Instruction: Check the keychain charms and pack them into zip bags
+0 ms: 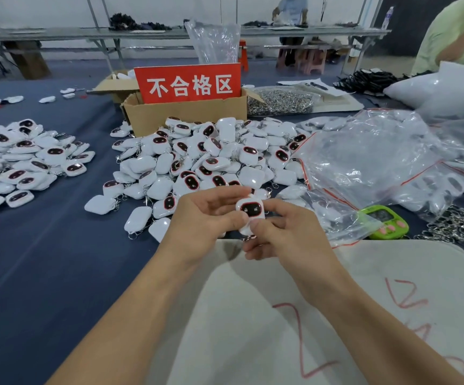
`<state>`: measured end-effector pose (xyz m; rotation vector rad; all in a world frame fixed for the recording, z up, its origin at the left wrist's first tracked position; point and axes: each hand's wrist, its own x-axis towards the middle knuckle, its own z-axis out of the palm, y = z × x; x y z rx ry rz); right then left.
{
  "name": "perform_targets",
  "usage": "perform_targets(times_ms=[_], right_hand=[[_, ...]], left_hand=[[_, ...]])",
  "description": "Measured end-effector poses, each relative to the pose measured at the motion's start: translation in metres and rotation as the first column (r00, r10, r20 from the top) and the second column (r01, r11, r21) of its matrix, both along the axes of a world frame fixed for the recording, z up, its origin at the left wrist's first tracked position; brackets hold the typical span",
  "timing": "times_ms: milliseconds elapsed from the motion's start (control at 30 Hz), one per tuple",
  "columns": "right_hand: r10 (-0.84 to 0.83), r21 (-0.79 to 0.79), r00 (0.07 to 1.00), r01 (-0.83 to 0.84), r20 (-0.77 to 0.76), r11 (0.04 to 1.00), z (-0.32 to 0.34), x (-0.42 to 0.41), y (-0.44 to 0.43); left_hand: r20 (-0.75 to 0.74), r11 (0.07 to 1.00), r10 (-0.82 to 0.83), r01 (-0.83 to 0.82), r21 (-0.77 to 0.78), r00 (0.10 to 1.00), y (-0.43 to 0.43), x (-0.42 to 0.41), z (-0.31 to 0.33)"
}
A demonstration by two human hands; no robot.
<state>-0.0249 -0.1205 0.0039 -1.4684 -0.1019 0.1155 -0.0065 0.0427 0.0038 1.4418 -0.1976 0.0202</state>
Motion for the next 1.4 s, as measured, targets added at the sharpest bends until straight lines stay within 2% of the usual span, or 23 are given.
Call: perform_targets(times_ms=[67, 167, 300, 467, 733, 967, 1200, 1400], right_hand=[[0.037, 0.059, 0.997, -0.033, -0.063, 0.998, 0.000, 0.000, 0.000], [0.074, 0.036, 0.990, -0.070, -0.116, 0.997, -0.001, 0.002, -0.001], [0.098, 0.008, 0.985, -0.097, -0.142, 0.995, -0.003, 0.006, -0.002], [0.039, -0.002, 0.992, -0.039, -0.118, 0.999, -0.005, 0.004, -0.003], [0.076, -0.008, 0.990, -0.078, -0.122, 0.997, -0.005, 0.005, 0.000], [0.074, -0.042, 0.988, -0.080, -0.134, 0.996, -0.009, 0.009, 0.000], [0.065, -0.069, 0.997, -0.068, -0.053, 0.995, -0.008, 0.009, 0.000], [0.034, -0.081, 0.999, -0.036, -0.017, 0.996, -0.002, 0.007, -0.003]], left_hand=[[0.004, 0.996, 0.006, -0.007, 0.084, 1.000, -0.002, -0.001, 0.002], [0.019, 0.981, 0.030, -0.033, 0.189, 0.999, -0.005, -0.001, 0.005], [-0.013, 0.990, -0.034, 0.036, 0.134, 0.999, -0.005, -0.001, 0.006], [-0.021, 0.993, -0.067, 0.069, 0.093, 0.998, -0.003, -0.003, 0.004], [-0.065, 0.998, 0.009, -0.005, 0.062, 0.998, -0.006, -0.004, 0.005], [-0.015, 0.992, 0.105, -0.104, 0.069, 0.994, -0.013, 0.000, 0.002], [-0.052, 0.994, 0.099, -0.097, 0.048, 0.994, -0.011, 0.001, 0.005], [-0.021, 0.997, 0.073, -0.073, 0.012, 0.997, -0.011, 0.000, 0.008]])
